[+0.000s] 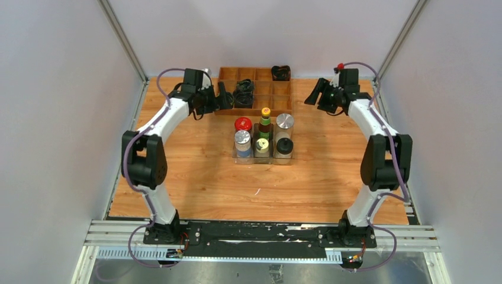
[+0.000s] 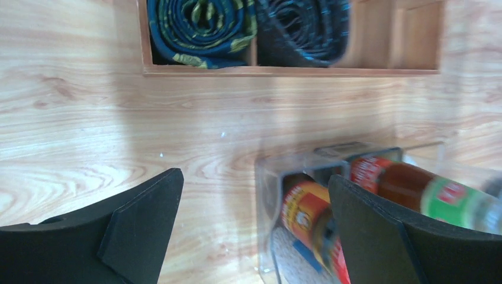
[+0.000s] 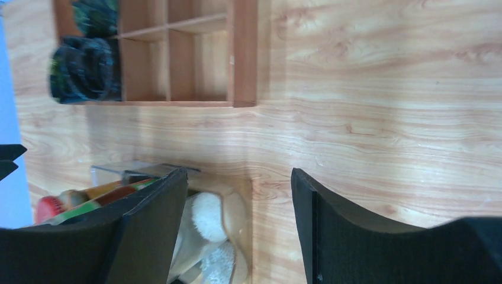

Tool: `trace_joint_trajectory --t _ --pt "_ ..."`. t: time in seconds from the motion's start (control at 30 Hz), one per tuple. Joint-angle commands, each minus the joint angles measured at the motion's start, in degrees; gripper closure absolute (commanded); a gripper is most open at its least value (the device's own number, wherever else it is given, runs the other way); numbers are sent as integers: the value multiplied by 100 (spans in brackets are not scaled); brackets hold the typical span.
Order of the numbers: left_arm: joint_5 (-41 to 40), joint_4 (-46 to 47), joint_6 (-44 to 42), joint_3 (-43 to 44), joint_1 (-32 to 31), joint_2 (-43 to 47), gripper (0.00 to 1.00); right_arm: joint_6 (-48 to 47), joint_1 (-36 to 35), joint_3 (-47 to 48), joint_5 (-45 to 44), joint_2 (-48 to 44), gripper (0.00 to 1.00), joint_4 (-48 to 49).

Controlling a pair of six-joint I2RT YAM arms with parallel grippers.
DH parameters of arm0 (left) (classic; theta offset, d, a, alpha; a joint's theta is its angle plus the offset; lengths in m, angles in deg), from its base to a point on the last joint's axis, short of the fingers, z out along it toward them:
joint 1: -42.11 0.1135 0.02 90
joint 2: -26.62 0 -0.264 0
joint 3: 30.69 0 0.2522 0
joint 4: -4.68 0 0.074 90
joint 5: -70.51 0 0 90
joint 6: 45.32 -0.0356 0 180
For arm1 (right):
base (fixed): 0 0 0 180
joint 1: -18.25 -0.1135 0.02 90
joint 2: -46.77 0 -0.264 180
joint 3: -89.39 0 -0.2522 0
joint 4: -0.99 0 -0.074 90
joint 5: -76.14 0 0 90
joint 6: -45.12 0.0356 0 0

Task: Organize the condiment bottles
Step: Reset both arms

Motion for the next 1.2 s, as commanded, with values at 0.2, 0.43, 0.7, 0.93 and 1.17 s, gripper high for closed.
trace_joint_trajectory --t 0.2,0.43,0.7,0.93,1.17 --pt "0 -105 -68 -1043 -78 1832 0 -322 12 -283 568 -1526 28 -1053" --pt "-175 -76 -64 -2054 -543 3203 0 -563 -158 -1211 656 -2721 24 -1421" --pt "-544 -84 162 -3294 -1052 4878 0 -551 -455 -2639 914 -4410 23 -1240" --pt "-515 -280 381 -3856 -1280 6015 0 -567 -672 -3343 914 -5619 23 -1467" --pt "-533 99 664 -4818 -1453 7037 0 -598 -683 -3772 558 -6483 22 -1683"
